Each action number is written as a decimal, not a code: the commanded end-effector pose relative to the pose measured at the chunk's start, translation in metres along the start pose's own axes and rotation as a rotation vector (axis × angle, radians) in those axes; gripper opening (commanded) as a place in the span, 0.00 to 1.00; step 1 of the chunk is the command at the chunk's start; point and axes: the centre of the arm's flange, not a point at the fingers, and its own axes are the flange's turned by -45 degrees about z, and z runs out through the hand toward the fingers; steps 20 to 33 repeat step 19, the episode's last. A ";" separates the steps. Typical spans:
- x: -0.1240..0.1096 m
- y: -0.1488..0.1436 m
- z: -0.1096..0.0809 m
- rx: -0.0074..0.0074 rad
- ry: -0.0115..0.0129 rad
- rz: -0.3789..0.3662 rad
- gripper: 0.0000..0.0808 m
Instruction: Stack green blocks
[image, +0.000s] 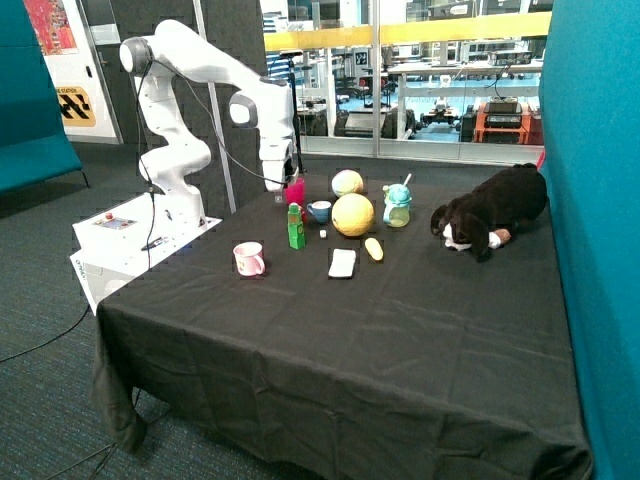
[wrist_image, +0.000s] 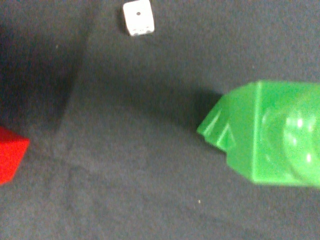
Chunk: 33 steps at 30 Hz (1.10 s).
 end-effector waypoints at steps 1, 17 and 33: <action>-0.023 0.002 -0.004 -0.0019 0.0060 -0.010 1.00; -0.006 -0.003 -0.001 -0.0020 0.0059 -0.033 1.00; -0.003 -0.006 -0.002 -0.0020 0.0059 -0.045 1.00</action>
